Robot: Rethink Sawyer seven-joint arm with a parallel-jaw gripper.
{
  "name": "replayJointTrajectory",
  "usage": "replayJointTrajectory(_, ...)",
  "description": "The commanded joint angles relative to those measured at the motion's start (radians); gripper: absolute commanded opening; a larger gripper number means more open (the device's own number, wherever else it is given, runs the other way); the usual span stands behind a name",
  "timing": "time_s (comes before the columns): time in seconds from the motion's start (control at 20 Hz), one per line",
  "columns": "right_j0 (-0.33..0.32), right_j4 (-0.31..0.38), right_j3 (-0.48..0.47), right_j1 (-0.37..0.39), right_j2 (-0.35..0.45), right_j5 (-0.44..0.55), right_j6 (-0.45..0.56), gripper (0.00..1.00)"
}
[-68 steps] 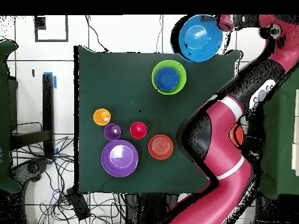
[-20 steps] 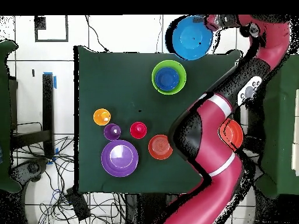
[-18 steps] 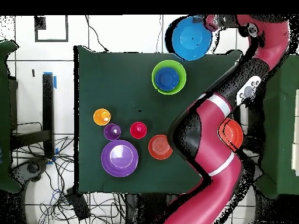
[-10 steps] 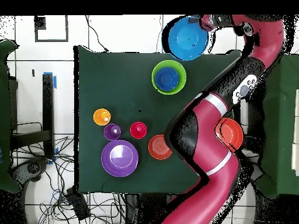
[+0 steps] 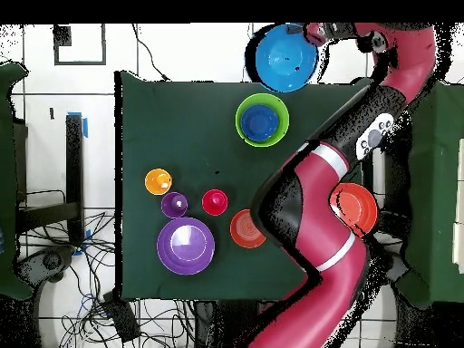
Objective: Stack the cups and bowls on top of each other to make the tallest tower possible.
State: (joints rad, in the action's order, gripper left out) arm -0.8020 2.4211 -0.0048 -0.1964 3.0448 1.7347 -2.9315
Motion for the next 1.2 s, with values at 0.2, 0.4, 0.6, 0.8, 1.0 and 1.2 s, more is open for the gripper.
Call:
replayJointTrajectory(0.2,0.053,0.06,-0.151,0.053,0.006,0.014,-0.24,0.0)
replayJointTrajectory(0.4,0.055,0.062,-0.15,0.058,0.006,0.024,-0.241,0.0)
replayJointTrajectory(0.6,0.062,0.049,-0.153,0.068,0.006,0.033,-0.231,0.0)
replayJointTrajectory(0.8,0.063,0.033,-0.157,0.071,0.006,0.036,-0.218,0.0)
replayJointTrajectory(1.0,0.067,0.019,-0.161,0.078,0.006,0.043,-0.217,0.0)
replayJointTrajectory(1.2,0.066,0.007,-0.164,0.083,0.006,0.056,-0.225,0.0)
